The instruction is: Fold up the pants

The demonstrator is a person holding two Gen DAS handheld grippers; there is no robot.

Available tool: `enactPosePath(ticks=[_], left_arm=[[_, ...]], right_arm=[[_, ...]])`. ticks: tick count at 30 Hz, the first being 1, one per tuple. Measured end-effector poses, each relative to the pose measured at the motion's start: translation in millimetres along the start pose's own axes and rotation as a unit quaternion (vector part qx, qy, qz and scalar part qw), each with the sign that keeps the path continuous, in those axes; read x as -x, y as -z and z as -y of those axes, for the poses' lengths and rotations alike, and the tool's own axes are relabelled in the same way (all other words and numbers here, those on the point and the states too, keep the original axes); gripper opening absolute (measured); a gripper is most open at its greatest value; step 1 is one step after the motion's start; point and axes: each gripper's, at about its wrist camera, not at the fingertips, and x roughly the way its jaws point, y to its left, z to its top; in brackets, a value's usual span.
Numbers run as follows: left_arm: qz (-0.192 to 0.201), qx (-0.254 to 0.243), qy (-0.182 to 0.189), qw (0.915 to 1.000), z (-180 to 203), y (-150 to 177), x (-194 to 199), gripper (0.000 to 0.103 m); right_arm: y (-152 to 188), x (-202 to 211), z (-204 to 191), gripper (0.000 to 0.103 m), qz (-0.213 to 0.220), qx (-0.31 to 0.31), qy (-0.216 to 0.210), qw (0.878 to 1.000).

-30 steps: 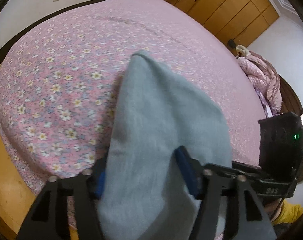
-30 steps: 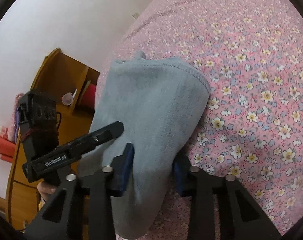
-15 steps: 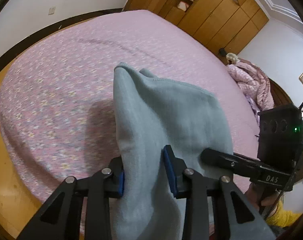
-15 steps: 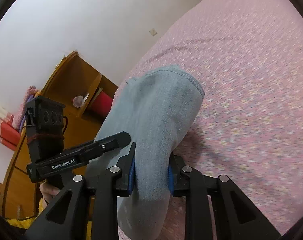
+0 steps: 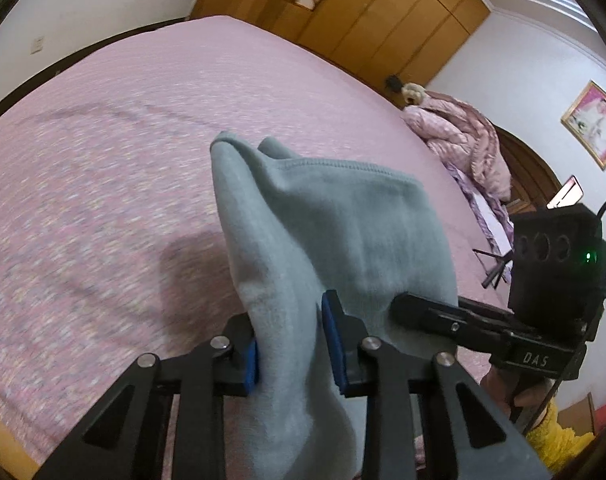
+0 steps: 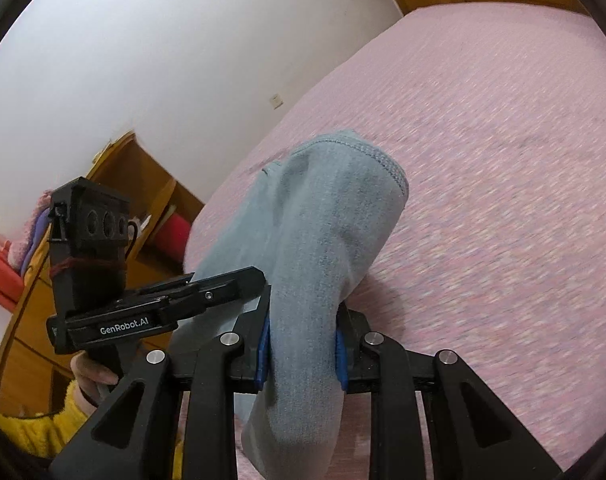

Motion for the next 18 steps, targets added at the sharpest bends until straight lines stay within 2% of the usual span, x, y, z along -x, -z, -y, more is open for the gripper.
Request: enactPosePath(ticks=[10,18], left_arm=[[-0.013,-0.055,0.026,0.9981,64.1,-54.6,-67.6,0.027],[-0.031,-0.087,0.037,0.995,101.7,-84.3,-136.0,0.027]], right_arm=[[-29.9,48.7,72.7,0.026,0.04,-0.015,0.031,0.999],[-41.4,65.7,136.5,0.026,0.049,-0.039,0.063,0.996]])
